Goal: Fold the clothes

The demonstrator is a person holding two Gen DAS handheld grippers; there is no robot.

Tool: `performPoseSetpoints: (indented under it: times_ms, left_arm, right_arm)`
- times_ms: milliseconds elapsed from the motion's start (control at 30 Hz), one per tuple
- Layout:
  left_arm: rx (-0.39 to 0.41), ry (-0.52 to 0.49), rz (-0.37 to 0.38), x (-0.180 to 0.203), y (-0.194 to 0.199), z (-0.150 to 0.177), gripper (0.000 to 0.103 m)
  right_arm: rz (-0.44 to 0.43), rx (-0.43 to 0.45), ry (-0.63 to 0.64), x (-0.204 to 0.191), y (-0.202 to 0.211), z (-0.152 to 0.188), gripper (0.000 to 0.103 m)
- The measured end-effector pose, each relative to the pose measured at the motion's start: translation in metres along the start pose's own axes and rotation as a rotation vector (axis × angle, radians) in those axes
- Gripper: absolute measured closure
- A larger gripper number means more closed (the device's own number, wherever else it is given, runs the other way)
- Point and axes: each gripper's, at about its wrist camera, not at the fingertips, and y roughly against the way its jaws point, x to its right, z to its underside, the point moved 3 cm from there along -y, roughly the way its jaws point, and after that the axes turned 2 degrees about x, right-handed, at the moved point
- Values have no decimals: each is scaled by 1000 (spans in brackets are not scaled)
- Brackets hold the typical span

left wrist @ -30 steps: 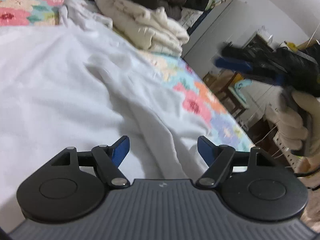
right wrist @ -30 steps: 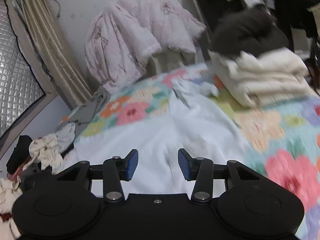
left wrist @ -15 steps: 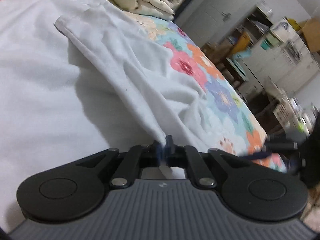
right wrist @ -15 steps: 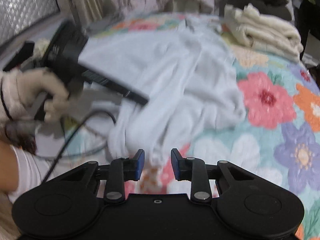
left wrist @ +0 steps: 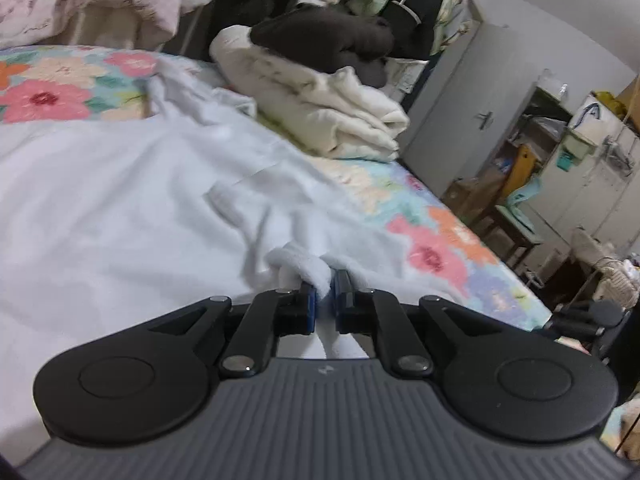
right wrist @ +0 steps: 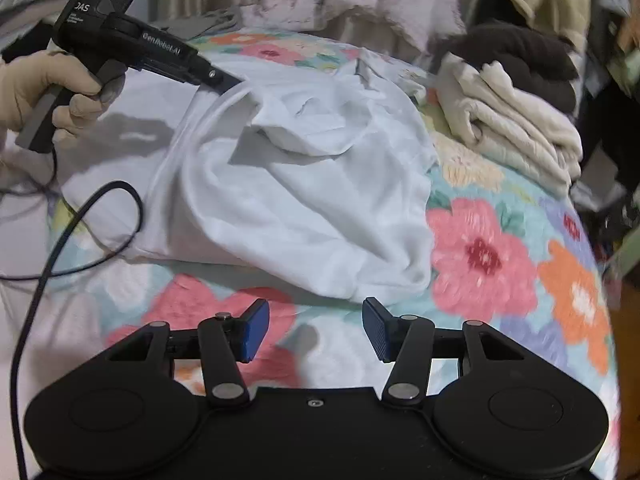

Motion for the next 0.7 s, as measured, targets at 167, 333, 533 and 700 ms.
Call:
performPoseSetpoints:
  times_ms: [167,333,533,700]
  left_arm:
    - [26,79,-41,-15,-5,5,96]
    - [35,94,-46,-21,-4,-4,96]
    - [40,99,-37,-24,-2,-5,96]
    - [25,104,-43,-27,-2,-4,96]
  right_arm:
    - [17,21,168,-9,-12,-9,45]
    - [211,72,369,-39,-40,11,44]
    - [209,136,334,-38,-60,-7,42]
    - [-115,21,145,-9,-63,-27,95]
